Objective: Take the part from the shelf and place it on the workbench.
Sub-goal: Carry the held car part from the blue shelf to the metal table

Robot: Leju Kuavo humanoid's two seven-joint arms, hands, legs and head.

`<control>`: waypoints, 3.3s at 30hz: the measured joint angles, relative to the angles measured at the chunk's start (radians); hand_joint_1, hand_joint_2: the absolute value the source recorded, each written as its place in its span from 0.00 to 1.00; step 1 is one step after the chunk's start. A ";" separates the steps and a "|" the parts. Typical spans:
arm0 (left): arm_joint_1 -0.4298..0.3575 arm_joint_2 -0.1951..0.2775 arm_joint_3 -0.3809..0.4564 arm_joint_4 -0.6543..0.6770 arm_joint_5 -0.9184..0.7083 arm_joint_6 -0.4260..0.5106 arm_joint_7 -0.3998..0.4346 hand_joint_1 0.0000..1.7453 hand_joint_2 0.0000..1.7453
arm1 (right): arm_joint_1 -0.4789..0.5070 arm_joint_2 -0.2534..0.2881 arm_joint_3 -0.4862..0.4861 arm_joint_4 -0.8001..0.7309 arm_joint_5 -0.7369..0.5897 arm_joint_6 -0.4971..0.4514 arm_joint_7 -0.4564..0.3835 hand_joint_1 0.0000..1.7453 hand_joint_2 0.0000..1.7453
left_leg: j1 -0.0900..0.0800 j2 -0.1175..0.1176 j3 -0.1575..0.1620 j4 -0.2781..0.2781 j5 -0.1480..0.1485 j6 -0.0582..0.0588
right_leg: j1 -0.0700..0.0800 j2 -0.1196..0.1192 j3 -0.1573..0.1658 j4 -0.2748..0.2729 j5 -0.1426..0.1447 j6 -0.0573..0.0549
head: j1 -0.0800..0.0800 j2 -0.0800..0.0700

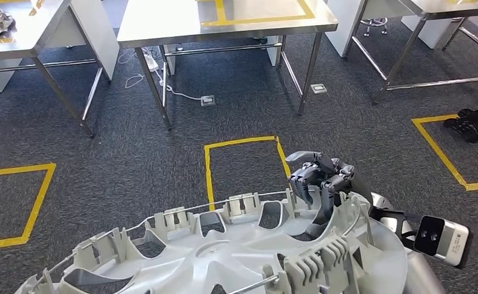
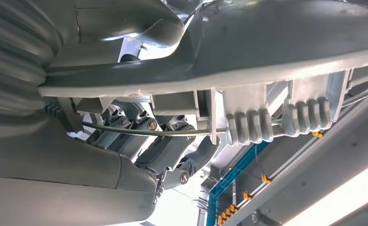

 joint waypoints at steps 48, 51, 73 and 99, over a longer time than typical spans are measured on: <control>0.004 -0.002 0.017 -0.001 -0.020 0.015 0.006 0.00 1.00 | -0.020 0.024 0.028 0.008 0.016 -0.019 0.006 1.00 1.00 | 0.000 -0.007 0.042 -0.178 0.107 0.043 | -0.006 0.006 -0.106 0.288 -0.151 0.057 | 0.002 0.000; 0.004 -0.003 0.018 -0.001 -0.025 0.014 0.008 0.00 1.00 | -0.020 0.024 0.029 0.008 0.014 -0.022 0.014 1.00 1.00 | 0.004 -0.008 0.081 -0.178 0.077 0.034 | -0.013 0.003 -0.113 0.199 -0.075 0.063 | 0.003 0.000; 0.004 -0.002 0.020 -0.002 -0.040 0.010 0.015 0.00 1.00 | -0.040 0.029 0.044 0.012 -0.001 -0.034 0.017 1.00 1.00 | -0.006 -0.009 0.007 -0.170 0.125 0.031 | 0.008 0.007 0.068 0.031 -0.053 0.032 | -0.010 0.000; 0.009 -0.001 0.037 -0.002 -0.060 -0.001 0.001 0.00 1.00 | 0.006 0.030 0.041 0.007 0.037 -0.036 -0.001 1.00 1.00 | -0.002 -0.006 -0.043 -0.105 0.116 -0.002 | 0.000 0.004 0.087 0.011 -0.075 0.011 | -0.018 0.000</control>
